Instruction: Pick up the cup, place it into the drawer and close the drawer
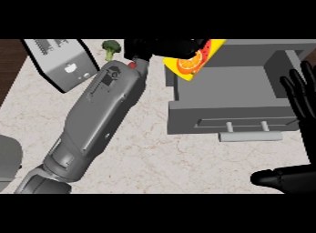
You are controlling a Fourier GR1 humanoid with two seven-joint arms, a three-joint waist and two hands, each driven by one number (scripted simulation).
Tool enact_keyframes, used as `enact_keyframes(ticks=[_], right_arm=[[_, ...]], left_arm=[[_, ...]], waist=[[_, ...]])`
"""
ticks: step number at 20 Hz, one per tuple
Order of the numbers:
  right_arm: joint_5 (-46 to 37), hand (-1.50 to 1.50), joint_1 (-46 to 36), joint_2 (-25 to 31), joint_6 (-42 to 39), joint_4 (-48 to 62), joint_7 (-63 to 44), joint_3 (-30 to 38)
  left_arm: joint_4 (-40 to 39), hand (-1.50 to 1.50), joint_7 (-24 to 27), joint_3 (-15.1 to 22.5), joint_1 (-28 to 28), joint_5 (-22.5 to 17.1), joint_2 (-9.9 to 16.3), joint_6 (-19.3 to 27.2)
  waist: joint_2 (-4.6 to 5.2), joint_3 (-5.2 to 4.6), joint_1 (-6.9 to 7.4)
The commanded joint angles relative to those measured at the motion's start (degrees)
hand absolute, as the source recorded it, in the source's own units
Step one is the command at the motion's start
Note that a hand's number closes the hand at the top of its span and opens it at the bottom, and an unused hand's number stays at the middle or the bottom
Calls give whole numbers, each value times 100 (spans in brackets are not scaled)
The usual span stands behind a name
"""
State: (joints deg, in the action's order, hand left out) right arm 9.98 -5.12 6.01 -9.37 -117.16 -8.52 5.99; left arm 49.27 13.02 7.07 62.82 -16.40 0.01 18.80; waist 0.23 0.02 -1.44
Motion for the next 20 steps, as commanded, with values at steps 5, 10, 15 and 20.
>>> enact_keyframes(ticks=[5,10,15,20], right_arm=[[220,-150,-109,94,-47,-207,-260,52],[83,-150,-332,44,-37,313,-19,33],[56,-150,-218,-46,-66,133,36,-126],[-86,-150,-295,-65,-82,147,54,-296]], left_arm=[[-1412,150,534,645,662,-808,-1,395],[-2367,150,589,552,1334,-936,-1,123],[-2347,150,689,1614,1190,-1401,-1,514],[-2673,150,620,1906,1408,-1664,-1,607]], waist=[[21,1,-139],[70,3,-180],[69,5,-318],[106,7,-437]])
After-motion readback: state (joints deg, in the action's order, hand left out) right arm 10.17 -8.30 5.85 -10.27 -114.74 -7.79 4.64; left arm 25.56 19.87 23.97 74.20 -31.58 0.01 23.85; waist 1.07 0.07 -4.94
